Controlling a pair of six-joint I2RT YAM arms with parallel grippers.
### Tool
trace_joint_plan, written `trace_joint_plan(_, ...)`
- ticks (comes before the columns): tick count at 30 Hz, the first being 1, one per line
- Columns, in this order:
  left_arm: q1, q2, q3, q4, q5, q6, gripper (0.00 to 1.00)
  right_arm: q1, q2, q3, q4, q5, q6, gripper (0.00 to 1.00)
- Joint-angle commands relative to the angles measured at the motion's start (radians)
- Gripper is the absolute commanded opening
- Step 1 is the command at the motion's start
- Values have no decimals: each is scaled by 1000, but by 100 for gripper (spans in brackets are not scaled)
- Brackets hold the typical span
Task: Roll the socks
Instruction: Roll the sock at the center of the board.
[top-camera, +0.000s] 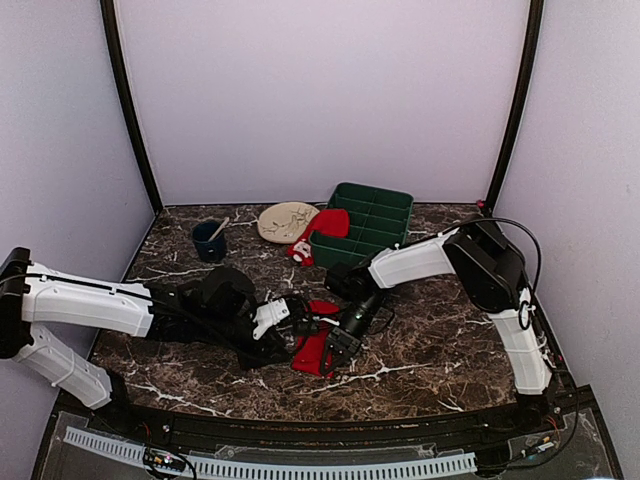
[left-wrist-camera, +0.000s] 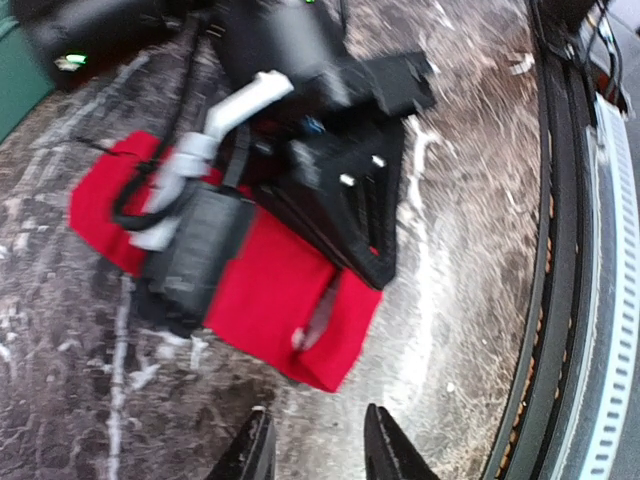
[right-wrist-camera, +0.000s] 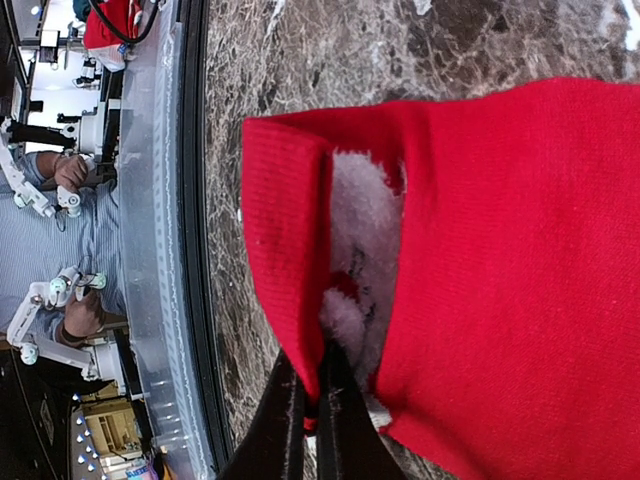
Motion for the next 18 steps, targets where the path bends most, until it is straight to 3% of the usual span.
trace_joint_plan(1, -54, 52, 47, -70, -8, 57, 31, -8, 22, 23, -26, -8, -10, 4)
trace_joint_plan(18, -127, 216, 157, -129, -73, 281, 30, -9, 40, 50, -52, -25, -4, 3)
